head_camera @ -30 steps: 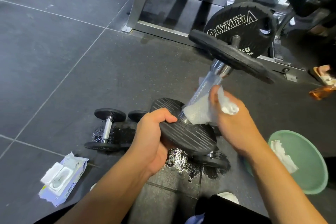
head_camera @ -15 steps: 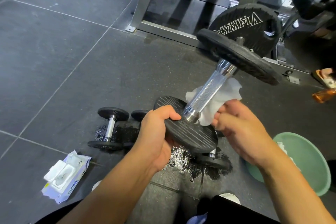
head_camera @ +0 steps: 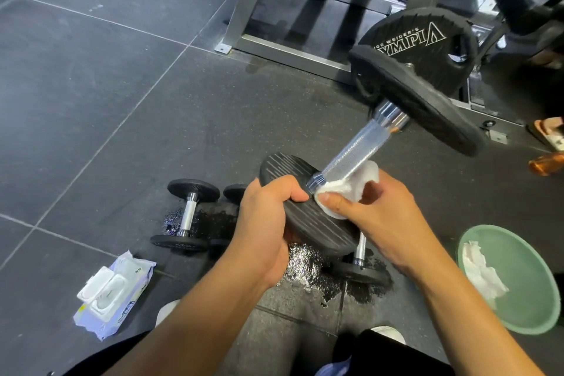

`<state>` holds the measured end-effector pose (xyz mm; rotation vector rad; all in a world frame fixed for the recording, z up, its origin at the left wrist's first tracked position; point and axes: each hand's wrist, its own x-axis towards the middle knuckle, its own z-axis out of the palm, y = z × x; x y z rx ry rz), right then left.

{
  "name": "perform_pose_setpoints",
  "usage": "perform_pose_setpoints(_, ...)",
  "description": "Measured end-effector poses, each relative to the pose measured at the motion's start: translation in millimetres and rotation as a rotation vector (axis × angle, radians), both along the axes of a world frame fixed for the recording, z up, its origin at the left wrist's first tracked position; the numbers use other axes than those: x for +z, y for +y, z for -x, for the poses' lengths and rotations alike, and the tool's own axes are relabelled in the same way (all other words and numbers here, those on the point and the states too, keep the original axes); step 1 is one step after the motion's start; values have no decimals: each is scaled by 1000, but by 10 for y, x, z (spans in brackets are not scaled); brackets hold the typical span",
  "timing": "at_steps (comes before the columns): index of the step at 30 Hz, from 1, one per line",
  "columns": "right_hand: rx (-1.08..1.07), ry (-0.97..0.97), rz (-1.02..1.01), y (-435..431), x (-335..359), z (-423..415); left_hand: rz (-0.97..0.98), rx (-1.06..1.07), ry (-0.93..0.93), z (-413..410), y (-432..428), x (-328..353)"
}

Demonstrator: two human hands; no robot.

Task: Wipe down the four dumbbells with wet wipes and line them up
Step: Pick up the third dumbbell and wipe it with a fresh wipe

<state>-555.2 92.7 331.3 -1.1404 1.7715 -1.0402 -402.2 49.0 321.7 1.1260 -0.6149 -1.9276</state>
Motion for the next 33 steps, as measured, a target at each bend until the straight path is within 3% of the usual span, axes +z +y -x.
perform_pose_setpoints(4,-89,-91,49,-1,-76,-177,152,28,-71,-10,-5,38)
perform_pose_setpoints(7,0,-219,32,4,-113,-70,209,-12,-88,-46,-32,65)
perform_pose_setpoints(11,202,-245,31,-26,-136,111,161,-69,-59,-90,-79,68)
perform_pose_setpoints(17,256,-359,13,-41,-104,216,27,-146,-2,-116,-84,63)
perform_pose_setpoints(20,258,-298,18,-53,-87,157,57,-106,-2,-112,-91,80)
perform_pose_setpoints(27,-213,-233,87,65,-82,-340,35,-24,-2,-81,-116,36)
perform_pose_setpoints(30,-247,-4,63,19,-102,-381,-16,23,28,-83,-113,38)
perform_pose_setpoints(33,-145,-138,17,4,-8,-257,-61,27,33,-104,-137,18)
